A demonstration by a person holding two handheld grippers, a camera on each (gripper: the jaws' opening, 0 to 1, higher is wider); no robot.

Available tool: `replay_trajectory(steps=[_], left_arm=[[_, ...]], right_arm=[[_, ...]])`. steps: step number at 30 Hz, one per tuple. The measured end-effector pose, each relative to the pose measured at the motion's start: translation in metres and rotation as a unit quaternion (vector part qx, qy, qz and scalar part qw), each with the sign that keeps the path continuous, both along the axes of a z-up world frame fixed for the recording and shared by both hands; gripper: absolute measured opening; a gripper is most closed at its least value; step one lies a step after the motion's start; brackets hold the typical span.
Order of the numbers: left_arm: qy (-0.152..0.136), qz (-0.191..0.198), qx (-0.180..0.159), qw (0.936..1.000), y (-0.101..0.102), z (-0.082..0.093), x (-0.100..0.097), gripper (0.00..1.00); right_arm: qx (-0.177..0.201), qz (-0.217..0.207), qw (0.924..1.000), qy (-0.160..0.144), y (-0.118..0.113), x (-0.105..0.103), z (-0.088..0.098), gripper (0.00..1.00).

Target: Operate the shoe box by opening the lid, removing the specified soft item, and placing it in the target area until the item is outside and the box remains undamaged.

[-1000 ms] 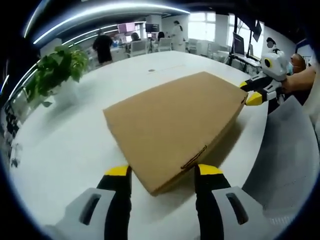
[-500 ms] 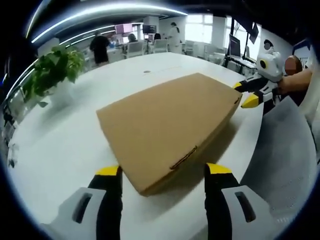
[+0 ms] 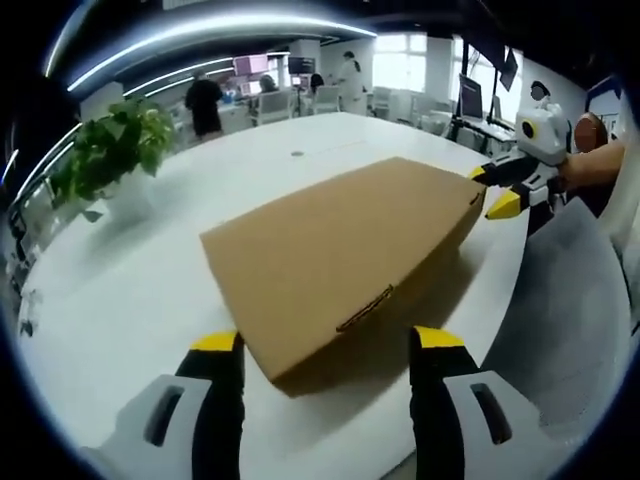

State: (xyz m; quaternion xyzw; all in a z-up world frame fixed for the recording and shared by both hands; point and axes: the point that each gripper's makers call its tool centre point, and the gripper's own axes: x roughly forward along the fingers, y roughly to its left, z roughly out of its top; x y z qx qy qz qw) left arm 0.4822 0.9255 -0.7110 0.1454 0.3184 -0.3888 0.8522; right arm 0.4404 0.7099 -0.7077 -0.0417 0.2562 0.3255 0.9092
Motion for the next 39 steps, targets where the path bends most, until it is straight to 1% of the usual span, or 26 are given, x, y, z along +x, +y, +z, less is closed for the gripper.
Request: replay_trajectory(steps=[7,13,24,27,30,36,39], left_arm=[[-0.012,0.001,-0.004,0.9999,0.0,0.011,0.0,0.67],[-0.026,-0.001,0.001,0.9997,0.001,0.022,0.003,0.65],[-0.056,0.011,0.003,0.9984,0.003,0.048,0.018,0.57],[-0.066,0.015,0.005,0.9977,0.004,0.054,0.024,0.53],[-0.082,0.028,0.005,0.9962,0.006,0.064,0.034,0.46],[-0.099,0.046,0.006,0.994,0.01,0.074,0.049,0.33],[-0.108,0.06,0.005,0.9923,0.012,0.08,0.057,0.28]], right_arm=[[0.0,-0.001,0.9999,-0.012,0.0,0.0,0.012,0.4],[-0.005,-0.002,0.9998,-0.022,0.0,0.002,0.023,0.39],[-0.004,-0.007,0.9986,-0.052,-0.004,0.013,0.051,0.39],[-0.002,-0.008,0.9981,-0.062,-0.005,0.018,0.059,0.39],[-0.001,-0.009,0.9974,-0.072,-0.006,0.023,0.067,0.39],[-0.005,-0.007,0.9962,-0.086,-0.01,0.034,0.078,0.37],[-0.009,-0.006,0.9955,-0.095,-0.012,0.041,0.084,0.36]])
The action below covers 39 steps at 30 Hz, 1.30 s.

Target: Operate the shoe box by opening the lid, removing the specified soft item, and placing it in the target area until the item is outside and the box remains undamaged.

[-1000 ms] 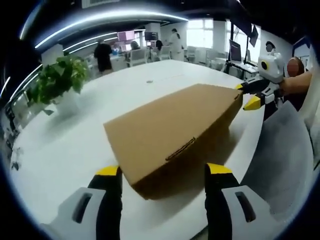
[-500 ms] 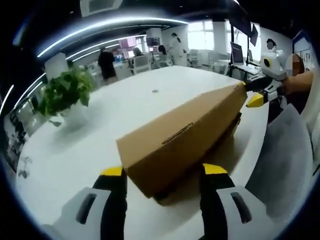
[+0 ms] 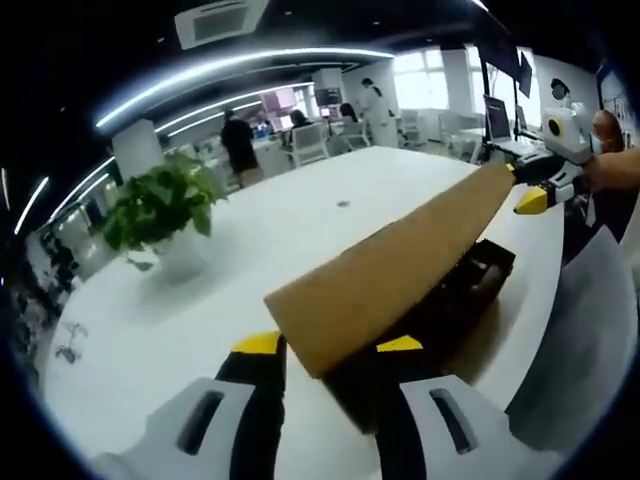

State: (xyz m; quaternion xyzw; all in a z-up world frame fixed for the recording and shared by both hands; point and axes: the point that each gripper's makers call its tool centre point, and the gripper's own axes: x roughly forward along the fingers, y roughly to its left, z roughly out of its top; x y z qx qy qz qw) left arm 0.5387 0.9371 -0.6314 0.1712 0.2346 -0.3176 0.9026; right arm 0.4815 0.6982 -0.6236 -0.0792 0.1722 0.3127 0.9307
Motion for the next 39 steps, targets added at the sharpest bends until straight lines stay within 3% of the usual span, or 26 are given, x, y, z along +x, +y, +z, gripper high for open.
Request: replay_trajectory(steps=[20,30,39], left_arm=[[-0.043,0.041,0.008,0.9982,0.009,0.025,0.045,0.03],[-0.047,0.045,0.007,0.9979,0.008,0.029,0.057,0.02],[-0.048,0.046,0.008,0.9978,0.008,0.031,0.064,0.01]], right_arm=[[-0.004,-0.004,0.9997,-0.025,-0.007,0.036,0.022,0.36],[0.006,-0.016,0.9995,-0.027,-0.013,0.05,0.026,0.3],[0.005,-0.032,0.9993,-0.017,-0.02,0.059,0.01,0.24]])
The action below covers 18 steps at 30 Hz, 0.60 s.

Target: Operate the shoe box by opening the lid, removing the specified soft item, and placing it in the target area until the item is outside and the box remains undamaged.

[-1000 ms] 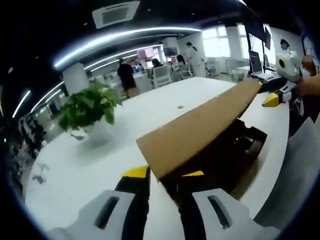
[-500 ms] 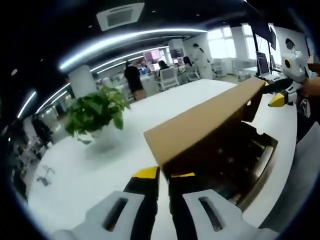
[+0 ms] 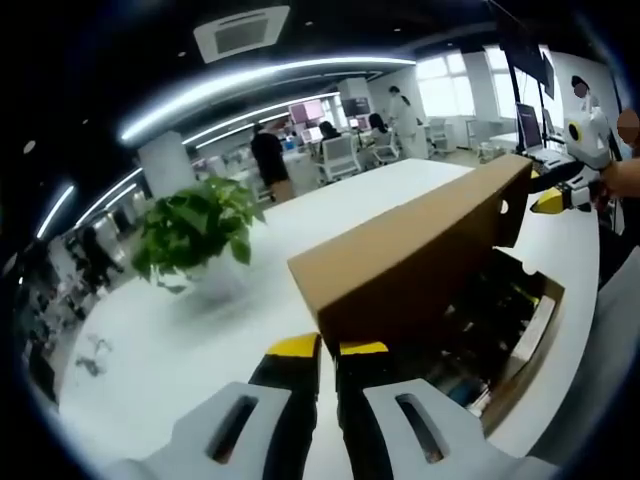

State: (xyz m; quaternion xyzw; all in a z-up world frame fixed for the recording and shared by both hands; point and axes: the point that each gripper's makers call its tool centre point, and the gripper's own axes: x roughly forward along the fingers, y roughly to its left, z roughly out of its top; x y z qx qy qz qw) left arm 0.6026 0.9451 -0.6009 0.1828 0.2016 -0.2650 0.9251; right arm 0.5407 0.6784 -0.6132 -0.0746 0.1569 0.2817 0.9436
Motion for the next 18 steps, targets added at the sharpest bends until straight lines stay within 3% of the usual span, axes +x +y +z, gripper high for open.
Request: replay_trajectory(steps=[18], left_arm=[[-0.002,-0.001,0.003,1.0,-0.004,0.002,0.019,0.01]], right_arm=[[-0.03,-0.024,0.9988,0.03,-0.019,0.01,-0.043,0.14]])
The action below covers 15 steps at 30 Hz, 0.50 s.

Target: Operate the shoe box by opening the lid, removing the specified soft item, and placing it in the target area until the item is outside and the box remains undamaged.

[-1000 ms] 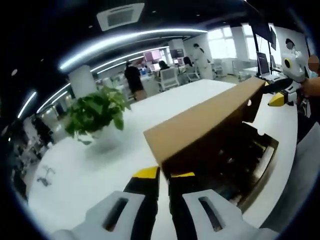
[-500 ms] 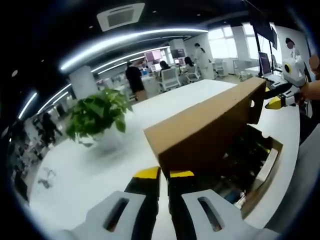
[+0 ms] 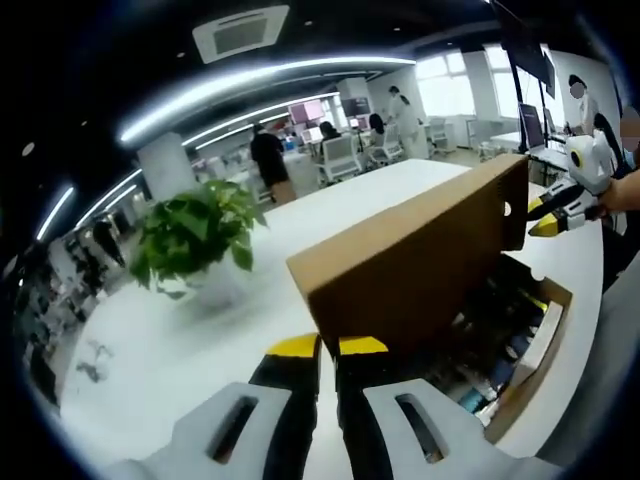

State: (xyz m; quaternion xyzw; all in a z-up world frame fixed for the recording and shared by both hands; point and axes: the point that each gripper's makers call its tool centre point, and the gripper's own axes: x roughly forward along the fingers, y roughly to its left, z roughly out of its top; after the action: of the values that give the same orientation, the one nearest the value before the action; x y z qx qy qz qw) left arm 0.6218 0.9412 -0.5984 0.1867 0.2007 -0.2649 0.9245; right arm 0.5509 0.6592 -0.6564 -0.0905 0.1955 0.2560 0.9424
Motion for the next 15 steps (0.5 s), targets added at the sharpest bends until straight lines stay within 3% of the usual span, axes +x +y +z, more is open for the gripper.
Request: replay_trajectory(steps=[15], left_arm=[[0.003,-0.006,0.002,1.0,-0.002,0.0,0.019,0.02]], right_arm=[[-0.018,0.0,0.9998,0.013,0.002,0.015,-0.021,0.08]])
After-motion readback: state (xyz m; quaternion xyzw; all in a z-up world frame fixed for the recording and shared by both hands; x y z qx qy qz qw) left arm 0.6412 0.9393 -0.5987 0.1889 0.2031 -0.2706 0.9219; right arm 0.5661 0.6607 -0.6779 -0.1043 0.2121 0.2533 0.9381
